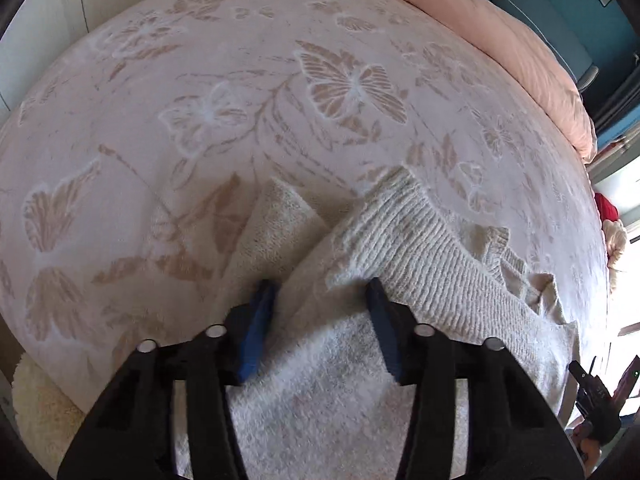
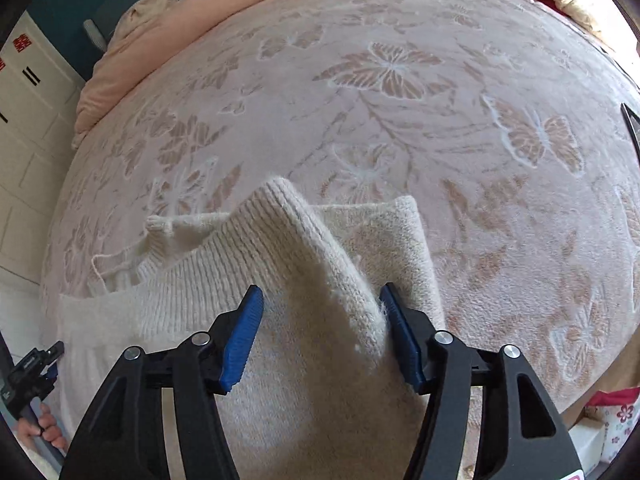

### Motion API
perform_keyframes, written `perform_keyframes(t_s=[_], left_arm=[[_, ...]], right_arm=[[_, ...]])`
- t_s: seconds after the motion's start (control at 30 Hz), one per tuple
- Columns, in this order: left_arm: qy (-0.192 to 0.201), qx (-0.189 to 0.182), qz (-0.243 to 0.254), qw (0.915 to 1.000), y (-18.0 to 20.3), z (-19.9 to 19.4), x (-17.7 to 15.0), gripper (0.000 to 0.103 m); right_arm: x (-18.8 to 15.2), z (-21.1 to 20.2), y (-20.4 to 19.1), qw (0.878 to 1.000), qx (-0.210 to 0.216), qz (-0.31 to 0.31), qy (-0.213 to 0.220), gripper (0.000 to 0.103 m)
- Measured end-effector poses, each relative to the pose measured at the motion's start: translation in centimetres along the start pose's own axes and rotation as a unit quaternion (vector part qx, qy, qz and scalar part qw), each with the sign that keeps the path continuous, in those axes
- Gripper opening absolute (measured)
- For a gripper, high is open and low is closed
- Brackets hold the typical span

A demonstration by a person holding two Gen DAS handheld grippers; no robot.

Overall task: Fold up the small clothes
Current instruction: 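Fold the sweater edge over toward the collar with both grippers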

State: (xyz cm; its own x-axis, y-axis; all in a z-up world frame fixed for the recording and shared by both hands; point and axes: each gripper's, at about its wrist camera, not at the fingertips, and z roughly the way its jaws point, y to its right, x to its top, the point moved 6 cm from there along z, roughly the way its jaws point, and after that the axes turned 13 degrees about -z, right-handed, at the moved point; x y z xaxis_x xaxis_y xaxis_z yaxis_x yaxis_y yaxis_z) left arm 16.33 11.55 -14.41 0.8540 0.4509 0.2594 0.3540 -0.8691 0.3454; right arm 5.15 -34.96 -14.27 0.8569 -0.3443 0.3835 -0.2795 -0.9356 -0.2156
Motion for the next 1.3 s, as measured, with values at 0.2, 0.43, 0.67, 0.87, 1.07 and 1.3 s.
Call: perform_keyframes(t_s=[0.2, 0.43, 0.67, 0.87, 1.07, 1.3], left_arm=[[0.035, -0.040, 0.015, 0.9985, 1.6, -4.5, 1.7, 0.010], [0.029, 0.056, 0.053, 0.9966, 0.9, 1.1, 1.6, 0.012], [0.088, 0.015, 0.095, 0.9914, 3.6, -7.2, -1.9, 0.028], [0.001, 0.008, 0.111, 0.9937, 5.2, -4.2, -9.6, 0.034], [0.000, 0.036, 0.136, 0.9900, 3.9, -3.3, -11.6, 0.034], [0.001, 0.044, 0.139, 0.9894, 4.0, -3.8, -12.2, 0.035]], right_arm=[[2.6, -6.8, -0.3, 0.992, 0.027, 0.015, 0.123, 0.007], [1.1, -1.2, 2.8, 0.997, 0.009, 0.068, 0.037, 0.014], [-1.6, -6.8, -8.5, 0.993, 0.062, -0.064, 0.083, 0.019], [-8.0, 1.2, -17.7, 0.981, 0.076, -0.177, -0.035, 0.013], [-7.4, -3.3, -18.5, 0.982, 0.091, -0.166, 0.012, 0.014], [-9.5, -2.2, -17.7, 0.986, 0.079, -0.145, -0.022, 0.013]])
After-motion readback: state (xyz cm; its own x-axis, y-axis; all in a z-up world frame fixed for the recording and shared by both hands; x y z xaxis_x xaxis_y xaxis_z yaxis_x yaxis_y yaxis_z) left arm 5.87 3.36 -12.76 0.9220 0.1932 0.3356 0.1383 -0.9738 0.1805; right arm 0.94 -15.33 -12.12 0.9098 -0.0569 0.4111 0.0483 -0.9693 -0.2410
